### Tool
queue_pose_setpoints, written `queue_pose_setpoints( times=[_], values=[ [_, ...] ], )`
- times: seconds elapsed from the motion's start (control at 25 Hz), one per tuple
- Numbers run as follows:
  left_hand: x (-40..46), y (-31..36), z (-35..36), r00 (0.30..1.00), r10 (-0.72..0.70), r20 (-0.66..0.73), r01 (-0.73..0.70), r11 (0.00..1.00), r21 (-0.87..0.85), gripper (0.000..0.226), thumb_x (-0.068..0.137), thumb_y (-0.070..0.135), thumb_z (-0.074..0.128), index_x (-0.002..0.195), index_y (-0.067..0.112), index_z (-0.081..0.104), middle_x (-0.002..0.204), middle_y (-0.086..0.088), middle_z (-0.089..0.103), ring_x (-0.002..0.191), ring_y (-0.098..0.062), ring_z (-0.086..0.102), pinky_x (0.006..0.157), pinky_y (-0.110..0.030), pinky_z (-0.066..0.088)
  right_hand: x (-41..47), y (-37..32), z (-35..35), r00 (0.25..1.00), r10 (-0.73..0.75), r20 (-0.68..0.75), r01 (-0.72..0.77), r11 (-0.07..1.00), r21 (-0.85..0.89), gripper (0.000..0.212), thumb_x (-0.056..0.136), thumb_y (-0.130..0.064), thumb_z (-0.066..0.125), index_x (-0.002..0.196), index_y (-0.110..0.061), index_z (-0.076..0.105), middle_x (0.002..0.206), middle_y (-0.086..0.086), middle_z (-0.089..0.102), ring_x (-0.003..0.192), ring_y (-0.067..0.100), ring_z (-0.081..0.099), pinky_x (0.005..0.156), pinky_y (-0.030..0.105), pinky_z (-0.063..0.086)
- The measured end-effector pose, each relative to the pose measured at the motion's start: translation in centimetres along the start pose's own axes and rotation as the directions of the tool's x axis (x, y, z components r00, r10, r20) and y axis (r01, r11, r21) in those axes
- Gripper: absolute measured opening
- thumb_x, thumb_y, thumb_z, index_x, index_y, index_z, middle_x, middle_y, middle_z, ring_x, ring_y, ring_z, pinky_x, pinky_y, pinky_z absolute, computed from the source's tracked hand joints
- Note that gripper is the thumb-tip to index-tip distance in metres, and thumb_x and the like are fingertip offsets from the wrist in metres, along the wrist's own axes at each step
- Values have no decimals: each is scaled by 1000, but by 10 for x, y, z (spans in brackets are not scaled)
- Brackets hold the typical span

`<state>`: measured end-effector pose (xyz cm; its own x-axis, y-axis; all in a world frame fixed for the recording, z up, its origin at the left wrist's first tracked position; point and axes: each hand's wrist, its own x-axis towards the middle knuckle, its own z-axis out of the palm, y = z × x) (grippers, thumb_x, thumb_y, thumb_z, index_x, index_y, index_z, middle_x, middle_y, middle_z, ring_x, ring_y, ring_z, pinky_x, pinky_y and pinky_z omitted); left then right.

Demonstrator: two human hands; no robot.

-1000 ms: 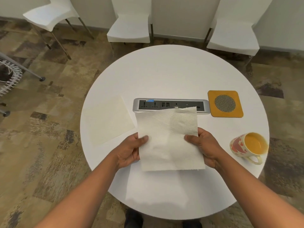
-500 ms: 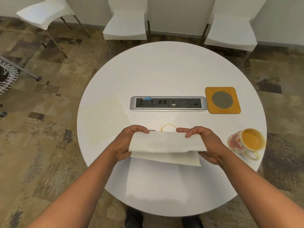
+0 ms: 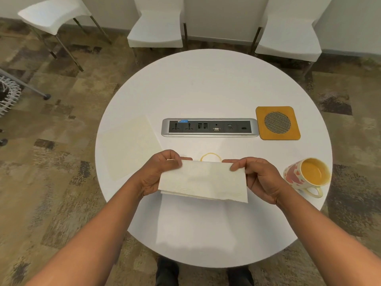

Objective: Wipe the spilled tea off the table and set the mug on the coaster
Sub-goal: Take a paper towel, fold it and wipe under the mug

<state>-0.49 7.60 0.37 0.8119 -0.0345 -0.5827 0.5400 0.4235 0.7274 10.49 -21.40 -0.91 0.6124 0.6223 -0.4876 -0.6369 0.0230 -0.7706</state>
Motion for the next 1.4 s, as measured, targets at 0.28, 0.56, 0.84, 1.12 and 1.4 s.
queue_pose_setpoints(
  times=[0.28,0.56,0.84,1.12,1.4],
  values=[
    [0,-3,4,999,55,1,-55,998,38,23,86,-8,71,85,15,68,129,-17,71,99,-32,74,70,-36,62,0,7,-2,999,-35,-21,33,998,-48,27,85,7,62,94,-16,70,121,13,70,102,22,68,76,32,57],
    [3,-6,3,999,52,10,-52,998,40,28,85,-14,69,88,14,68,129,-18,71,106,-32,73,76,-37,62,-2,7,-4,999,-32,-19,30,994,-102,36,82,14,63,102,-14,70,115,14,69,98,23,67,79,34,58],
    [5,-11,8,997,73,38,-80,973,217,27,79,-4,76,91,21,71,123,-23,71,102,-35,69,91,-50,59,-9,-3,-1,998,-9,-58,-28,788,-615,31,81,-11,76,102,-34,70,102,-12,72,98,8,66,79,21,52],
    [5,-10,33,992,58,111,-106,866,489,35,83,7,74,104,32,65,115,-5,77,88,-22,68,74,-35,55,-2,-1,26,998,17,66,38,668,-743,7,86,-33,74,91,-28,74,75,-7,63,69,5,57,70,28,47],
    [5,-8,34,995,88,52,-102,813,574,37,86,2,72,103,35,69,103,11,78,83,-13,65,75,-33,53,-5,4,18,999,38,7,-21,685,-728,17,90,-28,71,80,-15,72,73,-4,64,66,9,55,66,30,46]
  ],
)
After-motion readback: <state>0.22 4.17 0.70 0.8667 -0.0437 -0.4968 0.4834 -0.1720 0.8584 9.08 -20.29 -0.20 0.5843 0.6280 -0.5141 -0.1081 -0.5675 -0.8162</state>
